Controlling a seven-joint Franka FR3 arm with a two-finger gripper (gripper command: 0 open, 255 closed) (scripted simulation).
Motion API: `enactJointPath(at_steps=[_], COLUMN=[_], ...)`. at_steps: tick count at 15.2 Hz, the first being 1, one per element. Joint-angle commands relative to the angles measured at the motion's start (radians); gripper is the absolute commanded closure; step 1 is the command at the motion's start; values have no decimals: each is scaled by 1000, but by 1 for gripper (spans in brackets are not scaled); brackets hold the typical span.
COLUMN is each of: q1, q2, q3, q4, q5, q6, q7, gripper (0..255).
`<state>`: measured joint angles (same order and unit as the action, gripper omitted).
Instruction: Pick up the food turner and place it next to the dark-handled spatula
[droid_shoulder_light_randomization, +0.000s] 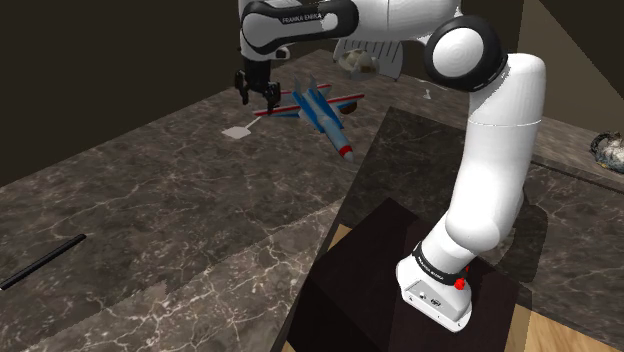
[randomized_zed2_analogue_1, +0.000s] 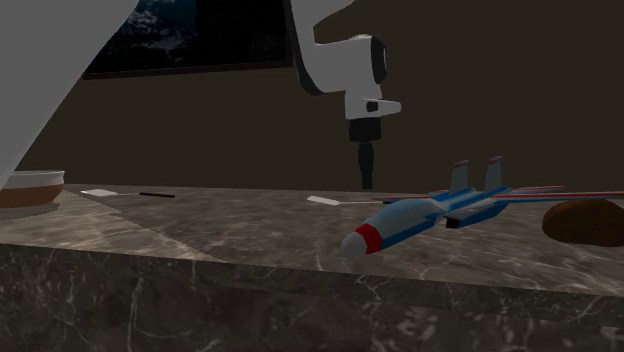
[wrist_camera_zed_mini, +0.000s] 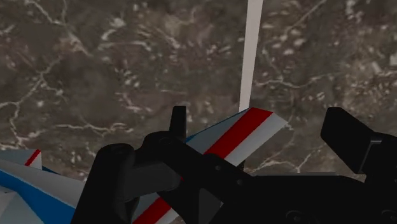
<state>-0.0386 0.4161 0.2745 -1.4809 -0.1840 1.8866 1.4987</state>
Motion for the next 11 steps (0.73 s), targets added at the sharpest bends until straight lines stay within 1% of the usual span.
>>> enactJointPath(at_steps=[1, 4, 11], q1=[0, -2, -2], q2=[10, 21, 21], q3=[-2, -5, -5], q4=[-12, -44, -44], q5=[-4, -9, -9], q6=[22, 65, 64], q7=[6, 9, 9], gripper=[0, 0, 0])
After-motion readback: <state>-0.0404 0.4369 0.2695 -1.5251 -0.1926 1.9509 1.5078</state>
